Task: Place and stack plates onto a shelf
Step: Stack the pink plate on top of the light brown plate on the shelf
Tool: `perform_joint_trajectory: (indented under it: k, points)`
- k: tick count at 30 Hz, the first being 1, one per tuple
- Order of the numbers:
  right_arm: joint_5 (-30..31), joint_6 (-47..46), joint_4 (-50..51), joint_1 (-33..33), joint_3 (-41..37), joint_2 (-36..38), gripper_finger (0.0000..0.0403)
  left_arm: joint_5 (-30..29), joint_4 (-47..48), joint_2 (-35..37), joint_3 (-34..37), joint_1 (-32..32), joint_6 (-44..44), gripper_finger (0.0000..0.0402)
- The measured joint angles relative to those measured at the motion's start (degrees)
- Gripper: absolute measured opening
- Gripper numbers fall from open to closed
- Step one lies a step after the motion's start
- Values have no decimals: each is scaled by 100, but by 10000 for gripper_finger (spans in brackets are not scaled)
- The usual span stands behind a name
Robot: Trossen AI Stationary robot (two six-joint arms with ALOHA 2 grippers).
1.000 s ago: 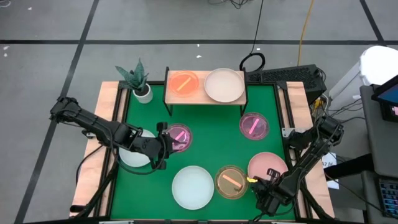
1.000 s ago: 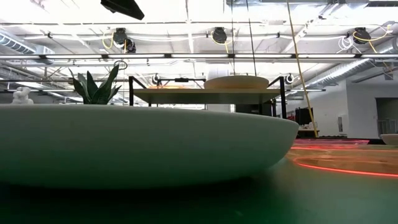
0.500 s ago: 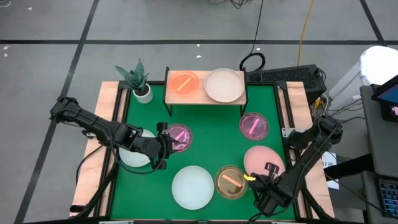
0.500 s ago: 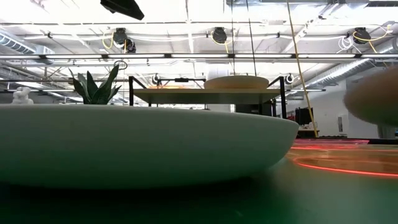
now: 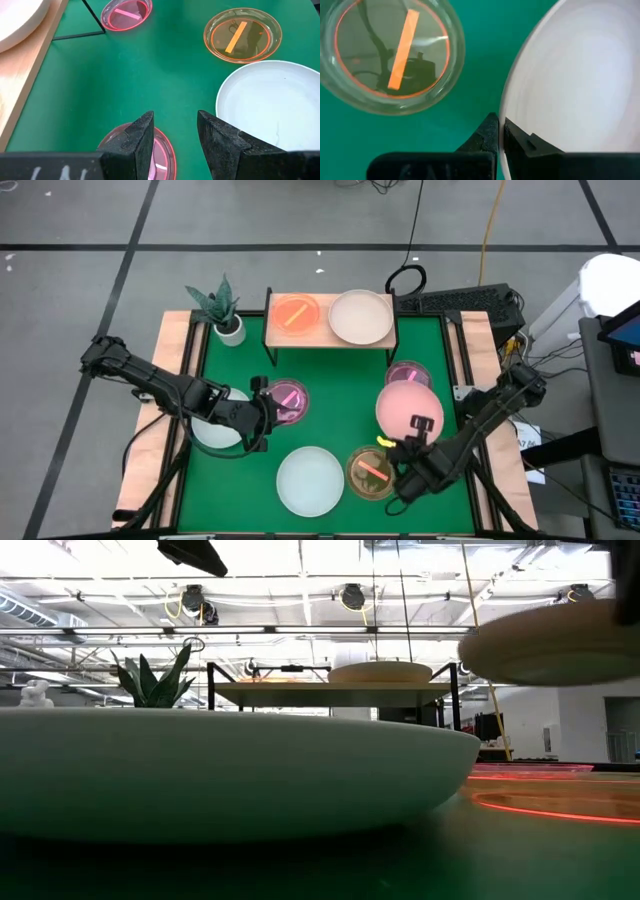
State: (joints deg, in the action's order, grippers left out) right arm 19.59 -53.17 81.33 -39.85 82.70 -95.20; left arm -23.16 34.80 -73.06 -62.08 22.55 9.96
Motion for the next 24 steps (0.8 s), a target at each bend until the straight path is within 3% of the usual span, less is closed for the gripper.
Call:
perform_joint_trajectory:
  k: [15, 24]
  points:
    - [589, 2562, 815, 1469, 1461, 7, 0, 2, 13, 0, 0, 2, 77, 157]
    - [737, 4615, 601, 2891, 1945, 7, 0, 4, 13, 0, 0, 4, 119, 157]
